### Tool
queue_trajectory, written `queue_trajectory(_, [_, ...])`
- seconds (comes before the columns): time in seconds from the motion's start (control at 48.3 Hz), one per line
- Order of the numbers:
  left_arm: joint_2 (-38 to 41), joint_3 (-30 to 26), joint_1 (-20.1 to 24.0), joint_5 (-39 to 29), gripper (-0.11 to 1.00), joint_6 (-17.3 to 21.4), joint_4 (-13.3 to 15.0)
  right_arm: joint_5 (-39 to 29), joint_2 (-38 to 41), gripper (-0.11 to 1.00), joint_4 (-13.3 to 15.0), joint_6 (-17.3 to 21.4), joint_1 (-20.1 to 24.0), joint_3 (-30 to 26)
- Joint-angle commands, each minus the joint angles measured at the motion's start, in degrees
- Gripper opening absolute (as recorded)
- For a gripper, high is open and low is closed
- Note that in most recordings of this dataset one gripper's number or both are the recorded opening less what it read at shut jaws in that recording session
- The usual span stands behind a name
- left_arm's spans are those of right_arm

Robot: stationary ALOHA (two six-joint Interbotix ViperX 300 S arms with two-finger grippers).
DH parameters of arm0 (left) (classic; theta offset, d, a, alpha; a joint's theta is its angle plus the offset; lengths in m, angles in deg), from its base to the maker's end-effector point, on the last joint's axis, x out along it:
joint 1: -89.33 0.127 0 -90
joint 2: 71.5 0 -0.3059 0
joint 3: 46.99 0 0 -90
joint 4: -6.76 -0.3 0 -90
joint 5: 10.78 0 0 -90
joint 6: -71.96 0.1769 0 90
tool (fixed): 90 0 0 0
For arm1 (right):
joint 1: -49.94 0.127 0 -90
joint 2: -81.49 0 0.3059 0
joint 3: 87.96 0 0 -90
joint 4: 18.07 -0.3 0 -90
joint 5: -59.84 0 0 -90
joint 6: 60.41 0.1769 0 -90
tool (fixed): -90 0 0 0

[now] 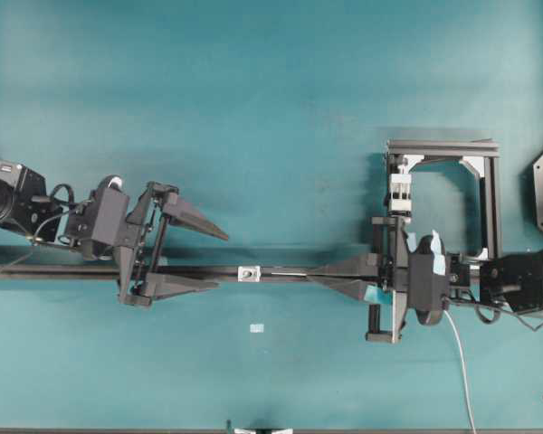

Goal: Insert the wire through the hole in the metal fitting marked with a red label. (retake)
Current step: 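Align the wire tip with the bracket hole using the right gripper, then push the wire tip through the bracket hole leftward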

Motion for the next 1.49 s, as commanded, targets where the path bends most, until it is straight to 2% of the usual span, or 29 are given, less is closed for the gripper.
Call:
queue_trajectory(0.0, [-0.7, -0.4, -0.3, 0.5, 0.63, 0.0, 0.1, 0.6, -0.4, 0.02, 0.0, 0.1, 0.4, -0.8])
queue_trajectory(0.579, [-0.7, -0.6, -0.4, -0.1, 0.63, -1.3, 0.1, 0.6, 0.2, 0.02, -0.1, 0.0, 0.4, -1.7])
queue_trajectory(0.911, [-0.7, -1.6, -0.4, -2.5, 0.63, -1.3, 0.1, 0.6, 0.2, 0.02, -0.1, -0.2, 0.3, -2.1])
queue_trajectory(1.469, [-0.8, -1.7, -0.4, -2.5, 0.63, -1.3, 0.1, 1.0, 1.3, 0.02, 0.0, -0.4, -0.6, -3.3])
